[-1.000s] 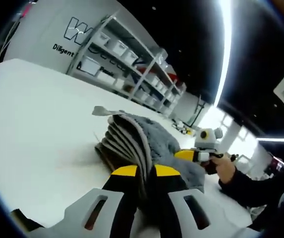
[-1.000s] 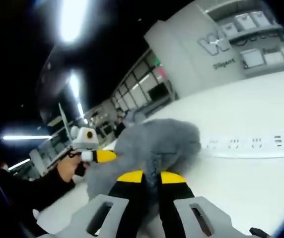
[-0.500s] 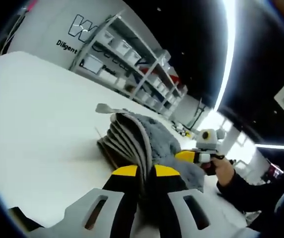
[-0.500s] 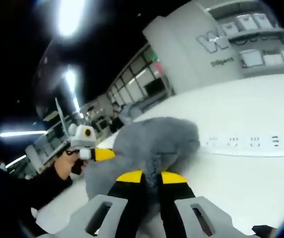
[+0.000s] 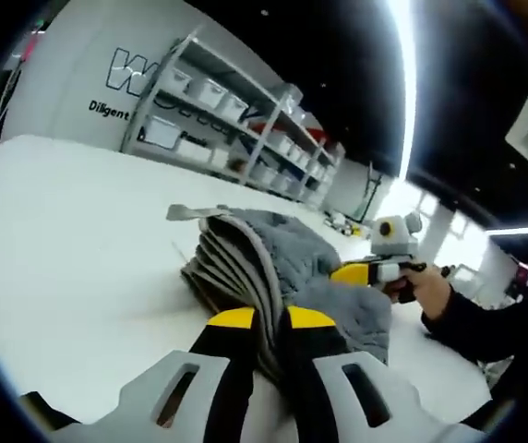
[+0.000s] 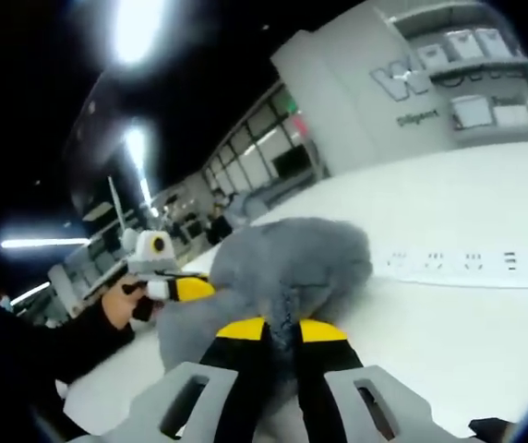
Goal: Open the folded towel by lifting each exposed corner and separating the folded layers until the towel lies flat within the target outline without major curled edges
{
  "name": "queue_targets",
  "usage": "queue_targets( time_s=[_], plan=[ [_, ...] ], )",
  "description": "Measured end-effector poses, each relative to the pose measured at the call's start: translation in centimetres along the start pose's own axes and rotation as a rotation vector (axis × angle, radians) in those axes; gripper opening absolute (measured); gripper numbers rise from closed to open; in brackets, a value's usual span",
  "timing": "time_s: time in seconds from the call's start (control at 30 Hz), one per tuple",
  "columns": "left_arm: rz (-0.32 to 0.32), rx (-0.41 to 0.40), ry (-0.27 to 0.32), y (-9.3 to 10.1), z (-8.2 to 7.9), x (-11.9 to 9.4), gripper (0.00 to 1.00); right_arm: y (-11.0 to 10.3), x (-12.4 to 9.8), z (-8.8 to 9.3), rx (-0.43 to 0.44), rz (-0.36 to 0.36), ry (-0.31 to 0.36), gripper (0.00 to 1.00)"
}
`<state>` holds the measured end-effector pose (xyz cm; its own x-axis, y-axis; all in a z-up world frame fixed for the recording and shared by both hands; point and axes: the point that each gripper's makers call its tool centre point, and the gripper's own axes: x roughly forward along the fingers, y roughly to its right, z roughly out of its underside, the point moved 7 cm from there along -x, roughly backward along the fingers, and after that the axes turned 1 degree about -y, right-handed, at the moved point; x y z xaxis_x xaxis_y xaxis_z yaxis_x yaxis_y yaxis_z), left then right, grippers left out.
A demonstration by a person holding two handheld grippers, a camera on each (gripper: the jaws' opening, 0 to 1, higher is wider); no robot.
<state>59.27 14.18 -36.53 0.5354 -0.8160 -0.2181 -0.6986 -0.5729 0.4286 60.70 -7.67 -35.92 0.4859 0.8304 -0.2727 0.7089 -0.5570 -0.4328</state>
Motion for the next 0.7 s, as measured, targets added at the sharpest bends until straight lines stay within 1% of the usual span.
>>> queue_targets(
  time_s=[0.1,0.2,0.37,0.43,0.5,0.57,0.7],
  plan=[
    [0.005,0.004,0.014,0.2,0.2,-0.1,0.10,-0.2,-0.1,0.1,-0.011,0.006,0.002,0.06],
    [-0.004,-0.015,0.016,0.4,0.3,-0.1,0.10,-0.3,-0.2,0.1,-0.017,0.008,0.004,0.06],
    [0.004,-0.040,0.012,1.0,0.7,-0.5,0.09,-0.9,-0.6,0.5,-0.004,0.006,0.003,0.06],
    [0.002,-0.040,0.009,1.2,0.7,-0.6,0.09,-1.0,-0.6,0.7,0.014,0.009,0.003,0.07],
    [-0.006,-0.046,-0.003,1.3,0.8,-0.8,0.09,-1.3,-0.7,0.9,0.013,0.008,0.005,0.07],
    [-0.019,-0.039,-0.004,1.3,0.8,-1.0,0.08,-1.6,-0.7,1.0,0.009,0.006,0.003,0.07],
    [-0.026,-0.025,0.001,1.1,0.8,-1.1,0.08,-2.1,-0.8,1.3,-0.007,0.011,-0.002,0.07]
  ],
)
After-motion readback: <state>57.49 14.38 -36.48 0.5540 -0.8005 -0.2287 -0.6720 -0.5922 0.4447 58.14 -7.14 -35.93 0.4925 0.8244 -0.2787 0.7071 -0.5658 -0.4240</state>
